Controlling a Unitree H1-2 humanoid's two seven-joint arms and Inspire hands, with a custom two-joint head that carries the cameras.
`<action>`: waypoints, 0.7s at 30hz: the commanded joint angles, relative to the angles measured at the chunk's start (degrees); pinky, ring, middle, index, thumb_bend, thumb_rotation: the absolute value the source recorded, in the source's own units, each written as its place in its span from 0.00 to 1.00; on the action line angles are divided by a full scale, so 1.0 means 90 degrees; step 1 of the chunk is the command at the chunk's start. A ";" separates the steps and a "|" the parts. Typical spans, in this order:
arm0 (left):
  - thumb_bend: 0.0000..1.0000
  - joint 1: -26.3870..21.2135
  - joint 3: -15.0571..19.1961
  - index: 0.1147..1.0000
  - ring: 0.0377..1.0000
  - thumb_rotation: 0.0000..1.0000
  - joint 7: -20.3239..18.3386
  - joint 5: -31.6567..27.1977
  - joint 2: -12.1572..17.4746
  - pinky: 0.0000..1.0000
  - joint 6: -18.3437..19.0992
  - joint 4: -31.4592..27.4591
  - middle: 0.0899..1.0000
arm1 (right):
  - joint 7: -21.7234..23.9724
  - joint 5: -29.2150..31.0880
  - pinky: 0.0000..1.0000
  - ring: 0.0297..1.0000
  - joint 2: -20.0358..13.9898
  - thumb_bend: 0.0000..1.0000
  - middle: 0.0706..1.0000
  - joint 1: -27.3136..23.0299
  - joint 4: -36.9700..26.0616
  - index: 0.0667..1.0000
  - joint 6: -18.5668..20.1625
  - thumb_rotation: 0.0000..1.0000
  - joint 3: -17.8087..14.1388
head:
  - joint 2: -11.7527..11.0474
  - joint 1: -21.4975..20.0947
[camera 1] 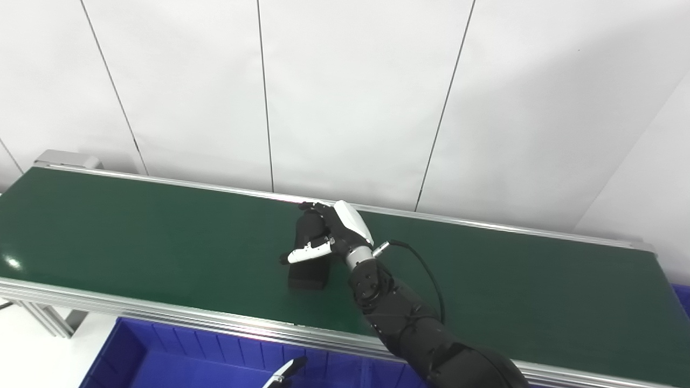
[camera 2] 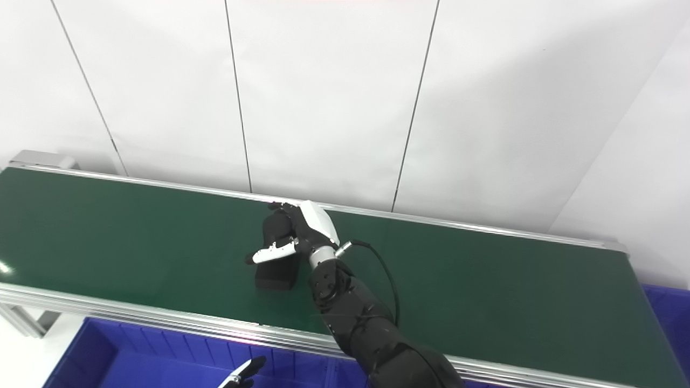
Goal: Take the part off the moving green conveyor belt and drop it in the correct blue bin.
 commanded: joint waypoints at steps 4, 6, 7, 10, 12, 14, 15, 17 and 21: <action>0.79 0.0046 0.0062 0.90 0.94 0.97 0.0049 0.0020 0.0005 0.90 -0.0267 -0.0213 0.92 | -0.0388 0.0133 0.43 0.41 0.0156 0.52 0.52 -0.0202 0.0089 0.49 -0.0345 0.00 -0.0062 | 0.0009 0.0008; 0.79 0.0054 0.0066 0.90 0.94 0.96 0.0030 0.0000 -0.0003 0.90 -0.0267 -0.0221 0.92 | -0.0542 0.0174 0.36 0.39 0.0169 0.51 0.48 -0.0177 0.0090 0.47 -0.0273 0.00 -0.0090 | 0.0009 0.0008; 0.79 0.0058 0.0074 0.90 0.94 0.96 -0.0002 -0.0034 -0.0002 0.91 -0.0267 -0.0235 0.93 | -0.0619 0.0193 0.29 0.39 0.0178 0.51 0.47 -0.0170 0.0092 0.46 -0.0252 0.00 -0.0105 | 0.0057 -0.0040; 0.79 0.0054 0.0087 0.90 0.94 0.96 -0.0034 -0.0029 0.0008 0.91 -0.0266 -0.0239 0.93 | -0.0877 0.0254 0.17 0.40 0.0195 0.51 0.46 -0.0126 0.0084 0.45 -0.0298 0.00 -0.0168 | 0.0069 -0.0048; 0.79 0.0040 0.0084 0.90 0.94 0.96 -0.0048 -0.0027 0.0019 0.91 -0.0268 -0.0234 0.93 | -0.1079 0.0268 0.13 0.40 0.0199 0.51 0.45 -0.0092 0.0078 0.45 -0.0366 0.00 -0.0180 | 0.0082 -0.0069; 0.79 0.0027 0.0080 0.90 0.94 0.97 -0.0076 -0.0055 0.0025 0.91 -0.0268 -0.0237 0.93 | -0.1306 0.0220 0.12 0.40 0.0193 0.51 0.46 -0.0056 0.0073 0.45 -0.0467 0.00 -0.0132 | 0.0088 -0.0079; 0.79 0.0025 0.0081 0.90 0.94 0.97 -0.0086 -0.0065 0.0025 0.91 -0.0268 -0.0240 0.93 | -0.1388 0.0198 0.12 0.40 0.0191 0.51 0.46 -0.0046 0.0074 0.45 -0.0501 0.00 -0.0108 | 0.0088 -0.0079; 0.78 0.0035 0.0102 0.90 0.94 0.97 -0.0116 -0.0077 0.0010 0.90 -0.0269 -0.0252 0.93 | -0.1622 0.0162 0.16 0.40 0.0183 0.51 0.46 -0.0001 0.0070 0.45 -0.0642 0.00 -0.0077 | 0.0096 -0.0101; 0.78 0.0030 0.0127 0.91 0.94 0.97 -0.0179 -0.0095 0.0011 0.91 -0.0268 -0.0272 0.93 | -0.1885 0.0188 0.32 0.38 0.0158 0.51 0.42 0.0094 0.0040 0.47 -0.0984 0.00 -0.0088 | 0.0120 -0.0159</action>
